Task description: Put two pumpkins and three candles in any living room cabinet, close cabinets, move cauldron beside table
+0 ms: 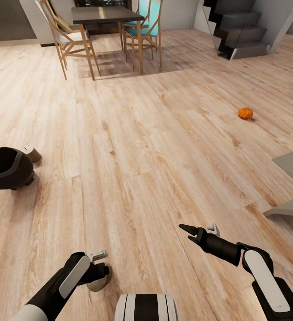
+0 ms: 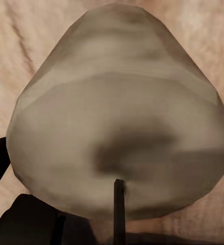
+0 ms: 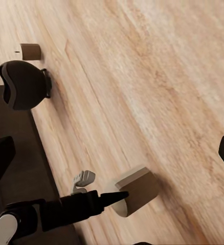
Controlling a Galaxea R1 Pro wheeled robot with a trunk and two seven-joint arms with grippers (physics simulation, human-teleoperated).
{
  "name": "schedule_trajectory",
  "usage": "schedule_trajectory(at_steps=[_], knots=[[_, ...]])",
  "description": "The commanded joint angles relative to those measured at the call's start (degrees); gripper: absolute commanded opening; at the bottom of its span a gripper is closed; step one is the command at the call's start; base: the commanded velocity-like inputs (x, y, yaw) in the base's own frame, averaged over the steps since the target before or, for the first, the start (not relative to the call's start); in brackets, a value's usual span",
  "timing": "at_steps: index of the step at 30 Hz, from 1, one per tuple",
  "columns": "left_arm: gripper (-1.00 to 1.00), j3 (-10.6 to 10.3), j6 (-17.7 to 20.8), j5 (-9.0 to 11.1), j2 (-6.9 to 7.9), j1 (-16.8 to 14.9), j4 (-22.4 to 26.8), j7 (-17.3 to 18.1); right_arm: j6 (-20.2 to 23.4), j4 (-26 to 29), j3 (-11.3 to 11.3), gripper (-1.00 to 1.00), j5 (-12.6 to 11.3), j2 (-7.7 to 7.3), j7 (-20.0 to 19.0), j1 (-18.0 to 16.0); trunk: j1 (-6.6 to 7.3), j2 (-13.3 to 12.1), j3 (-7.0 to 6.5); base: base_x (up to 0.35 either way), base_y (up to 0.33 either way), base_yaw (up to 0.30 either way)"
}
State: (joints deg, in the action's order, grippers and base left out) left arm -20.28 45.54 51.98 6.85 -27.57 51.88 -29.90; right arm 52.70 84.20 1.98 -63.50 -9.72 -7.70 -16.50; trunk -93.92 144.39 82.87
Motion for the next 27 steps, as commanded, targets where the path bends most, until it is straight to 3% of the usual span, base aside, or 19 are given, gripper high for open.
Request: schedule_trajectory(at_steps=[1, 5, 9, 13, 14, 15, 18, 27], knots=[[-1.00, -0.2, 0.1, 0.7, 0.08, 0.0, 0.1, -0.5, 0.3, 0.0, 0.1, 1.00, 0.6, 0.03, -0.6, 0.0, 0.03, 0.0, -0.19, 0.000, 0.000, 0.000], [-1.00, -0.1, 0.3, 0.9, 0.16, 0.0, 0.5, -0.6, 0.4, 0.0, 0.0, 1.00, 0.6, 0.05, -0.6, 0.0, 0.13, -0.1, -1.08, 0.000, 0.000, 0.000], [-1.00, -0.1, 0.9, 1.2, 0.57, 0.1, 5.3, -0.7, 0.6, 0.0, 0.0, 1.00, 0.5, 0.06, -0.5, 0.0, 0.24, -0.1, -1.96, 0.000, 0.000, 0.000], [-1.00, 0.3, 1.6, 1.3, 0.68, 0.2, 6.8, -0.7, 0.7, 0.0, 0.1, 1.00, 0.3, 0.09, -0.4, 0.0, 0.34, -0.2, -2.85, 0.000, 0.000, 0.000], [-1.00, 1.4, 1.6, 1.8, 0.72, 0.2, 6.8, -0.7, 0.8, 0.1, 0.1, 1.00, 0.2, 0.08, -0.4, 0.0, 0.37, -0.2, -3.07, 0.000, 0.000, 0.000], [-1.00, 5.2, 1.8, 3.8, 0.88, 0.2, 6.7, -0.8, 0.9, 0.2, 0.1, 1.00, 0.0, 0.06, -0.4, 0.0, 0.39, -0.2, -3.29, 0.000, 0.000, 0.000], [-1.00, 8.8, 3.1, 5.0, 0.99, 0.2, 6.5, -0.9, 0.9, 0.1, 0.0, 1.00, 0.4, 0.13, -0.4, 0.0, 0.47, -0.2, -3.96, 0.000, 0.000, 0.000], [-1.00, 10.2, 5.3, 5.1, 1.04, 0.2, 6.4, -1.0, 0.6, 0.1, 0.1, 1.00, 0.6, 0.26, -0.4, 0.0, 0.70, -0.3, -5.95, -0.001, 0.000, 0.000]])
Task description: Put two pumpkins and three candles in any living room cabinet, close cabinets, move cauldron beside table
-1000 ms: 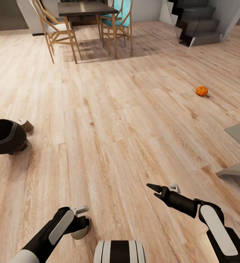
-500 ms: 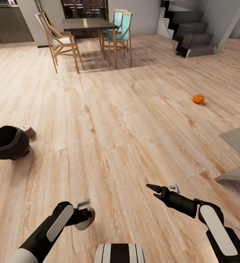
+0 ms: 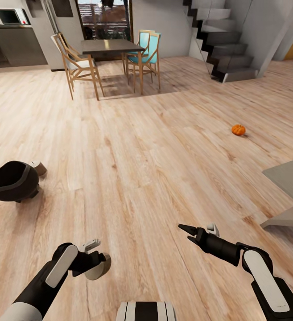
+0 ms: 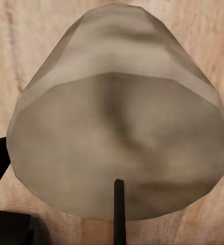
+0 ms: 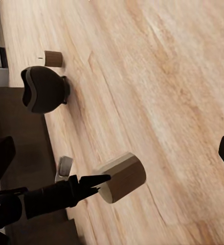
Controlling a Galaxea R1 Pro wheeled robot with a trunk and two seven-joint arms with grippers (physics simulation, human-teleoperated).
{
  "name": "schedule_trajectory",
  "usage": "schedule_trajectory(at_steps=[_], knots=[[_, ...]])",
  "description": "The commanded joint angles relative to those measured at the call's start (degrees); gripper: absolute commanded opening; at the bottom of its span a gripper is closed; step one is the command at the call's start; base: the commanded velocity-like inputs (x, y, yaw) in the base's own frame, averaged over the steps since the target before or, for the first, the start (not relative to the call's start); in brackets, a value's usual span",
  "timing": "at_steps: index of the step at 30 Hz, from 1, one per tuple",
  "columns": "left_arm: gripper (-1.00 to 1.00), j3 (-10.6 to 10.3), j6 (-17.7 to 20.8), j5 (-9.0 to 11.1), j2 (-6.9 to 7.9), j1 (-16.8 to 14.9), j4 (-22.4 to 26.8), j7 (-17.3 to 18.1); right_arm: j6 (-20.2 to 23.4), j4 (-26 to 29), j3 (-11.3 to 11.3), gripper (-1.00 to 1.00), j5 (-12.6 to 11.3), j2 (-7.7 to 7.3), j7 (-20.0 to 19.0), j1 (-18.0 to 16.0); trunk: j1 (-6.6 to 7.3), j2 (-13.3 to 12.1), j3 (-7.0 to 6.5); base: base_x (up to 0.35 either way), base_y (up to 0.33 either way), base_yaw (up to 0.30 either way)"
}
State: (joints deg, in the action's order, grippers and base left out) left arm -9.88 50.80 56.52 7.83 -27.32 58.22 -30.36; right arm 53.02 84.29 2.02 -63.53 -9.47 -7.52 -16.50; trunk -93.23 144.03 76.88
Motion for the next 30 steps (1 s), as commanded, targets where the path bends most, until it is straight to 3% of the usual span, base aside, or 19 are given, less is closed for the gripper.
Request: schedule_trajectory(at_steps=[1, 9, 23, 30], knots=[[-1.00, 0.0, 0.0, 0.6, 0.07, 0.0, 0.1, -0.6, 0.3, 0.0, 0.1, 1.00, 0.6, 0.03, -0.6, 0.0, 0.03, 0.0, -0.19, -0.082, 0.000, 0.000], [-1.00, 0.8, 0.1, 0.5, 0.08, 0.1, 0.1, -0.7, 0.2, 0.3, 0.1, 1.00, 0.6, 0.07, -0.6, 0.0, 0.24, -0.1, -1.97, -0.233, 0.000, 0.050], [-1.00, 0.7, 0.1, 0.1, -0.02, 0.1, 0.1, -0.8, 0.0, 0.0, 0.1, 1.00, 0.6, 0.07, -0.5, 0.0, 0.60, -0.3, -5.40, -0.022, 0.000, 0.263], [-1.00, 0.7, 0.1, 0.0, -0.02, 0.1, 0.2, -0.8, 0.0, 0.0, 0.1, 1.00, 0.6, 0.07, -0.5, 0.0, 0.78, -0.4, -7.13, -0.194, 0.000, 0.276]])
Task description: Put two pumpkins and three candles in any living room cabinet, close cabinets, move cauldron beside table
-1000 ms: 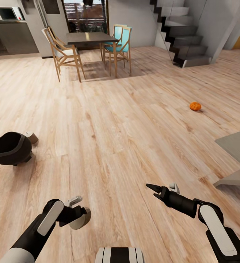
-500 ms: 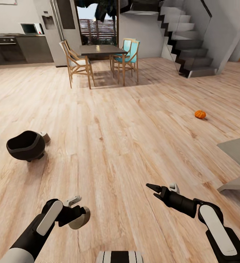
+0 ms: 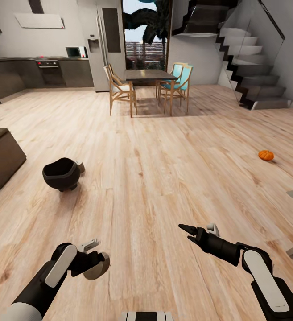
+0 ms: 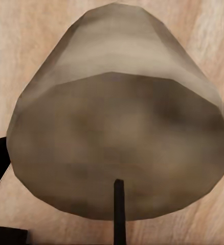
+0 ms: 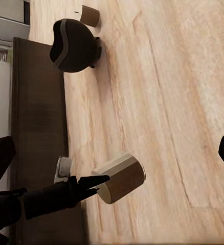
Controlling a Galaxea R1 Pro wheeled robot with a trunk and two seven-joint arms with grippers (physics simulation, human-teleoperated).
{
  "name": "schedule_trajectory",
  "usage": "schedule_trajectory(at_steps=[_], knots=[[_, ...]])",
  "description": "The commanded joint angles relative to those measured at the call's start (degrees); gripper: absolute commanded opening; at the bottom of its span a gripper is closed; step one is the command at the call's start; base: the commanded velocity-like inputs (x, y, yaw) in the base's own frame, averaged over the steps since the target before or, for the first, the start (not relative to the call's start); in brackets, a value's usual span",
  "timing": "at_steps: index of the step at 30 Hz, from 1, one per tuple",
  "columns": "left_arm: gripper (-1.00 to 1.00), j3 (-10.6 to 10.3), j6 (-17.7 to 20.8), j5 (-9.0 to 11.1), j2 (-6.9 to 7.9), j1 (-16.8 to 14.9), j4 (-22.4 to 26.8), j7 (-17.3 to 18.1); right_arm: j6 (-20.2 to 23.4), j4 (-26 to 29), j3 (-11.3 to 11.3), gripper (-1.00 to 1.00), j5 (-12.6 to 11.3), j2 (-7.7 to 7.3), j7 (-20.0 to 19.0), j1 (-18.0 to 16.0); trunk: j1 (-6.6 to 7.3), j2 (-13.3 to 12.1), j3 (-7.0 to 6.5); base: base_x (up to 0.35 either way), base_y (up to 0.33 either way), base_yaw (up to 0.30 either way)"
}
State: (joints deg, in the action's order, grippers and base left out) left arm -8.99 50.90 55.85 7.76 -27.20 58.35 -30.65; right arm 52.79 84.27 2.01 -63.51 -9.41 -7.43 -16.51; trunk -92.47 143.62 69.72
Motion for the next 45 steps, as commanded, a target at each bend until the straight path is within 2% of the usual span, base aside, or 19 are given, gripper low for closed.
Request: schedule_trajectory(at_steps=[1, 20, 30, 35, 45], knots=[[-1.00, -0.2, 0.0, 0.7, 0.05, 0.0, 0.1, -0.5, 0.3, 0.0, 0.1, 1.00, 0.6, 0.00, -0.6, 0.0, 0.05, 0.0, -0.21, -0.069, 0.000, 0.276], [-1.00, -0.2, 0.0, 0.6, -0.03, 0.0, 0.2, -0.5, 0.5, 0.1, 0.1, 1.00, 0.6, 0.00, -0.5, 0.0, 0.54, -0.3, -4.88, -0.008, 0.000, 0.277], [-1.00, -0.3, 0.0, 0.6, -0.11, 0.0, 0.3, -0.5, 1.1, 0.4, -0.2, 1.00, 0.1, -0.37, -0.4, 0.0, 0.79, -0.4, -6.80, -0.001, 0.000, 0.256], [-1.00, -0.3, 0.0, 0.7, -0.11, 0.0, 0.3, -0.5, 2.6, 0.4, 0.1, 1.00, -0.1, -0.36, -0.4, 0.0, 1.89, -2.4, -7.30, -0.178, 0.000, 0.185], [-1.00, -0.4, 0.0, 0.8, -0.40, 0.0, 0.4, -0.5, 2.9, 0.4, 0.2, 1.00, -0.1, -0.43, -0.4, 0.0, 4.09, -6.4, -8.26, -0.084, 0.000, 0.170]])
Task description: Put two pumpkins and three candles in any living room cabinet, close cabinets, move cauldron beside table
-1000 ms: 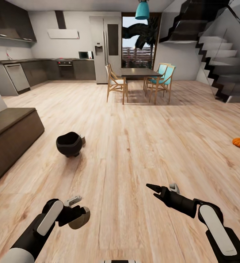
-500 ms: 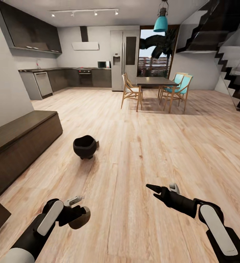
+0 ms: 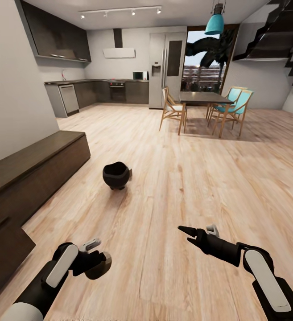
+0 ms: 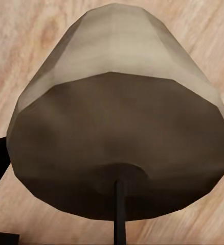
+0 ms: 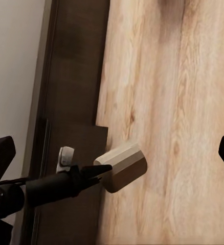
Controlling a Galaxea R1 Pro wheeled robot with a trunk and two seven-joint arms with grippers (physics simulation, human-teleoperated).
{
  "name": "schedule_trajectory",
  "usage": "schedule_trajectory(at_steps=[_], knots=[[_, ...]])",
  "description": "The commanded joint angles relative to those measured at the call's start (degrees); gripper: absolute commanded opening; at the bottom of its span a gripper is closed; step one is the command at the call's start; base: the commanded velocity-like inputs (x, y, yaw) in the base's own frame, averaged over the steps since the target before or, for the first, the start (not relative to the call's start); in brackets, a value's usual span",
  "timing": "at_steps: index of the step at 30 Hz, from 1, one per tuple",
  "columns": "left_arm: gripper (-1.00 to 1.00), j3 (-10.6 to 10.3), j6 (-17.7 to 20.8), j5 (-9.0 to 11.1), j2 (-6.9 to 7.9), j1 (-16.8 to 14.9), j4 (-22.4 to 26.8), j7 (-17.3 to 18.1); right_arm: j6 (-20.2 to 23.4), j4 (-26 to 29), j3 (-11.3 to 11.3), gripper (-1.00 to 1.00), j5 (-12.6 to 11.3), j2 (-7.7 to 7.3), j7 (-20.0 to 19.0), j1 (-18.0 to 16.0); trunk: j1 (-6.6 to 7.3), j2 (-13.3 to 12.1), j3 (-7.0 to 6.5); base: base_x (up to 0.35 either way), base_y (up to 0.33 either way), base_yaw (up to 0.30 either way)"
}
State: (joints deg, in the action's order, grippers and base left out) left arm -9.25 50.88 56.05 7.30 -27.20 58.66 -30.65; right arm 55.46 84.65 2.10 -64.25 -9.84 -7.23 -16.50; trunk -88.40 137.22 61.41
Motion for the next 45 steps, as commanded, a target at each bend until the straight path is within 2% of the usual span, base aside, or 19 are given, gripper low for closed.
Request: schedule_trajectory(at_steps=[1, 9, 22, 37, 45], knots=[[-1.00, -0.2, 0.0, 0.6, 0.03, 0.0, 0.0, -0.6, 0.3, 0.0, 0.1, 1.00, 0.6, 0.00, -0.6, 0.0, 0.24, -0.4, -0.05, -0.093, 0.000, 0.168], [-1.00, -0.2, 0.0, 0.4, -0.17, 0.0, 0.2, -0.6, 0.3, 0.1, 0.0, 1.00, 0.6, 0.10, -0.6, 0.0, 2.00, -3.6, -0.81, -0.186, 0.000, 0.168], [-1.00, 0.1, 0.0, 0.5, 0.00, 0.0, 0.4, -0.6, 0.0, 0.0, -0.1, 1.00, 1.3, 0.37, 1.6, 0.0, 4.85, -8.8, -2.04, -0.008, 0.000, 0.168], [-1.00, -0.1, 0.0, 0.5, -0.09, 0.0, 0.4, -0.6, -0.2, 0.1, 0.0, 1.00, 1.1, 0.52, 1.5, 0.0, 8.15, -14.8, -3.47, 0.000, 0.000, 0.167], [-1.00, 0.0, 0.0, 0.6, -0.10, 0.0, 0.4, -0.6, -0.5, 0.6, 0.1, 1.00, 0.5, 0.39, 0.9, 0.0, 9.90, -18.0, -4.75, 0.000, 0.000, 0.040]])
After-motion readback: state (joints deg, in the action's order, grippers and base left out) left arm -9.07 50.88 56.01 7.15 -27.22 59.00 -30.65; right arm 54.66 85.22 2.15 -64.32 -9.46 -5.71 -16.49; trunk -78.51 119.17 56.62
